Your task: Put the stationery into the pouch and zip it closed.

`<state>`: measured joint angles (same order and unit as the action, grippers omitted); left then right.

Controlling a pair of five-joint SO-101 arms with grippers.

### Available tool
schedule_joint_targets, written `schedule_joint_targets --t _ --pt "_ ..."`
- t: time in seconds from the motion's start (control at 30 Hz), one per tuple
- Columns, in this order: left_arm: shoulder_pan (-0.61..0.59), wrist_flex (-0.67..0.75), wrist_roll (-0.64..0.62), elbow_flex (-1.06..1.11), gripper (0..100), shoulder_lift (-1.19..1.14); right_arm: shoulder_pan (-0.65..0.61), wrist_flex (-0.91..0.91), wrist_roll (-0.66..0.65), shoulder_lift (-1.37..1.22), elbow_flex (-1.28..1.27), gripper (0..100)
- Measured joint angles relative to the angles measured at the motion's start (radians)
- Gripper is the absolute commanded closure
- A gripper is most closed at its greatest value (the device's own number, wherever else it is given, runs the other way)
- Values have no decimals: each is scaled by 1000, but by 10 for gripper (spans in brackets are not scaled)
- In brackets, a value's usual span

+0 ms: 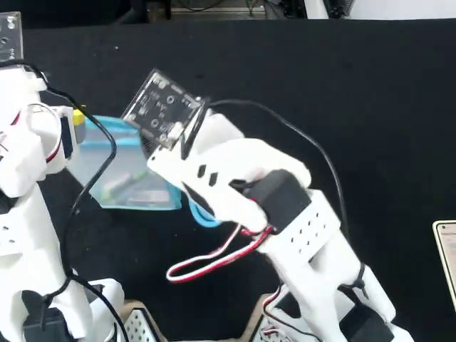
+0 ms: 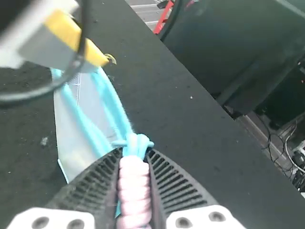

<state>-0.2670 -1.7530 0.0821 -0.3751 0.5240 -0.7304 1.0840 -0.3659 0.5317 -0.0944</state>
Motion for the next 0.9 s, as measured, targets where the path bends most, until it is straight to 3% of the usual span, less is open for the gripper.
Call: schedule_joint_targets --t 0.33,0.67,0.9 --pt "2 -3 35 44 823 261 40 3 0 0 0 988" --pt "8 69 190 652 823 621 60 3 0 0 0 988" --pt "6 347 206 1066 823 856 60 34 0 0 3 988"
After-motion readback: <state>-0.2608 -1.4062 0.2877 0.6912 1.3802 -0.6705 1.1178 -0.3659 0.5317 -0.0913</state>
